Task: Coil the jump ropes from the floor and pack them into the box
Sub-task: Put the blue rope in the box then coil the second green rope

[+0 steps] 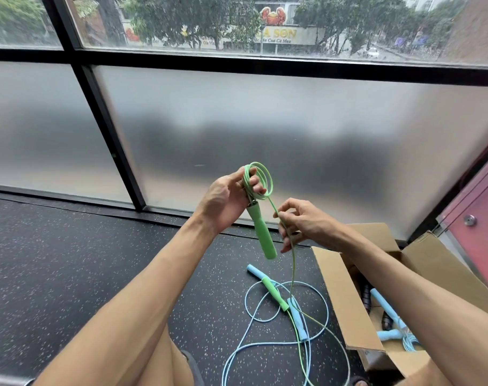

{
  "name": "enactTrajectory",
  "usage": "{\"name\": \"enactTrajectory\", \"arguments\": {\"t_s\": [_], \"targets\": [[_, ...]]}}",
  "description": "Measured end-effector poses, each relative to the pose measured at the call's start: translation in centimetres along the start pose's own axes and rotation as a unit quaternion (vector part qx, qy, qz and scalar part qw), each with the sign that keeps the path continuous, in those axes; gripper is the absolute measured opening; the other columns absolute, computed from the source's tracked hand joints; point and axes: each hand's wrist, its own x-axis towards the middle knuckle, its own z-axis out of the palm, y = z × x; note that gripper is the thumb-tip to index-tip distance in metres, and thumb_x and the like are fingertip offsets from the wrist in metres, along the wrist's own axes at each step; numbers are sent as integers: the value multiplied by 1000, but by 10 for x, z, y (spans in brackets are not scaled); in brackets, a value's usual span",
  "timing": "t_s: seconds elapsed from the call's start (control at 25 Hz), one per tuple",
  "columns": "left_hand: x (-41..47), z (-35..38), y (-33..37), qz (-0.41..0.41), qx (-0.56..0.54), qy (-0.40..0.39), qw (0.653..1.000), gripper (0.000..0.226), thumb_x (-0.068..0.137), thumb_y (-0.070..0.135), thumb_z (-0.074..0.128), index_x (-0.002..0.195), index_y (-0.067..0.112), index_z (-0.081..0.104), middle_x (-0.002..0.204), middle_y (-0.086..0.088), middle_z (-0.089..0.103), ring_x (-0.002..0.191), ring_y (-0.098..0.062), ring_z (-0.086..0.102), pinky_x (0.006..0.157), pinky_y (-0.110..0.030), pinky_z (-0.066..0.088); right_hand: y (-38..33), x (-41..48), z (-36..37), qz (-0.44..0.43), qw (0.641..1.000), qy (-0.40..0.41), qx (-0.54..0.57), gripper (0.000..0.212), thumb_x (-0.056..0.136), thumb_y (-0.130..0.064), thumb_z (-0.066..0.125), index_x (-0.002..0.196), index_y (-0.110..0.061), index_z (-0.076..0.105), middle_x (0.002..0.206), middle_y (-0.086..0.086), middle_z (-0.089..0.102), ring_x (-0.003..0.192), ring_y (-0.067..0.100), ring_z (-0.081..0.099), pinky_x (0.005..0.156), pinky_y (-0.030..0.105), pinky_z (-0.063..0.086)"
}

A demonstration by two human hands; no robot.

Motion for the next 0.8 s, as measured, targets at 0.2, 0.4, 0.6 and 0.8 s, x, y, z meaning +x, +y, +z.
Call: {"name": "enactTrajectory", "arguments": {"t_s": [0.2, 0.4, 0.6, 0.8], "targets": [[11, -13, -1, 154, 34, 140, 977, 17, 104, 14, 45, 97, 3, 56, 74, -8, 60, 65, -20, 63, 76, -34, 56, 1, -6, 5, 49, 997, -59, -10, 14, 102, -15, 52, 103, -2, 47, 67, 17, 56, 52, 28, 57, 60, 52, 59], [16, -25, -5, 264, 269, 278, 883, 17, 101, 16, 53, 100, -1, 55, 72, -11, 71, 64, -23, 71, 73, -33, 55, 2, -6, 9, 56, 994, -87, -46, 20, 98, -19, 60, 101, 0, 52, 72, 17, 55, 54, 27, 56, 50, 38, 57], [14, -36, -8, 236, 555, 226, 765, 16, 97, 16, 58, 85, 6, 56, 65, -6, 71, 57, -16, 70, 63, -27, 55, -8, -6, 9, 11, 992, -90, -91, 26, 101, -26, 53, 88, -7, 65, 59, -2, 42, 48, 10, 35, 43, 22, 30], [10, -31, -16, 8, 642, 71, 764, 19, 97, 11, 54, 78, 8, 57, 64, -9, 66, 50, -18, 63, 57, -35, 57, -17, -2, -1, -18, 998, -34, -56, 33, 105, -22, 46, 79, -9, 63, 54, -7, 30, 46, 8, 24, 42, 20, 20]]}}
